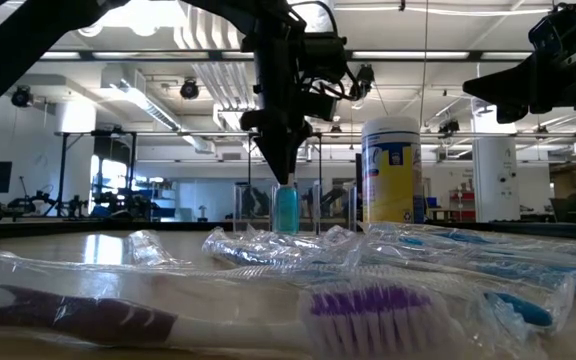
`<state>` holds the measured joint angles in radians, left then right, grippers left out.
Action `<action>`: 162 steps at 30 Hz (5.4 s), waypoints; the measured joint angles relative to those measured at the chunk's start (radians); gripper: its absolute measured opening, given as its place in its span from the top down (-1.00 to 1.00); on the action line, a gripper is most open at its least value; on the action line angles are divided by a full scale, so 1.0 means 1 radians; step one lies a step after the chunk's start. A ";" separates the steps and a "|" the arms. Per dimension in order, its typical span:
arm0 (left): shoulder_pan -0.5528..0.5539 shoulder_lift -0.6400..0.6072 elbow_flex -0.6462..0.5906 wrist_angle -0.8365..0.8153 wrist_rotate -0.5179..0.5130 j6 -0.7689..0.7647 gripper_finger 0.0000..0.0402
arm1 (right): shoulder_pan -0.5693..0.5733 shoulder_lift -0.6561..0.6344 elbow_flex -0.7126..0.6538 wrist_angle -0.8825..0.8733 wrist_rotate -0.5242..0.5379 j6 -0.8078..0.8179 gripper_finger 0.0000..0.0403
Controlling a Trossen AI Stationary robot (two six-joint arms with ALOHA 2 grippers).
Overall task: Pick & Place toothbrushing station
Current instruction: Put the blue mouthwash into the transparent toothbrush holder, then put the blue mouthwash bottle into the transparent toothbrush holder
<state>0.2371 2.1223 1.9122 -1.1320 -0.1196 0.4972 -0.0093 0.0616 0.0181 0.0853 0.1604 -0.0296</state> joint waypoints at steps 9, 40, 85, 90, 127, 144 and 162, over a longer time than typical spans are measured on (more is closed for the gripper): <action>0.002 0.001 0.011 -0.003 -0.004 0.000 0.15 | 0.000 0.000 0.000 0.000 0.000 0.003 0.96; 0.017 0.001 0.012 0.014 -0.009 -0.025 -0.27 | 0.000 0.000 -0.001 -0.005 0.000 0.001 0.96; -0.127 -0.790 -0.168 -0.276 0.276 -0.430 -0.08 | 0.000 0.000 -0.002 -0.012 -0.001 0.035 0.96; -0.214 -0.980 -0.311 -0.230 0.261 -0.469 0.44 | 0.000 0.000 -0.002 -0.012 -0.001 0.049 0.96; -0.392 -1.332 -1.170 0.645 0.419 -0.357 0.68 | 0.000 0.001 -0.002 -0.006 -0.001 0.052 0.96; -0.635 -0.892 -0.755 0.310 0.236 0.147 0.32 | 0.000 0.001 -0.002 -0.006 -0.001 0.055 0.96; -0.804 -0.599 -0.525 0.139 -0.064 0.179 0.40 | 0.000 0.001 -0.002 -0.006 0.000 0.056 0.96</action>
<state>-0.5669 1.5236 1.3872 -0.9926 -0.1831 0.6765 -0.0091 0.0628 0.0164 0.0795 0.1600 0.0261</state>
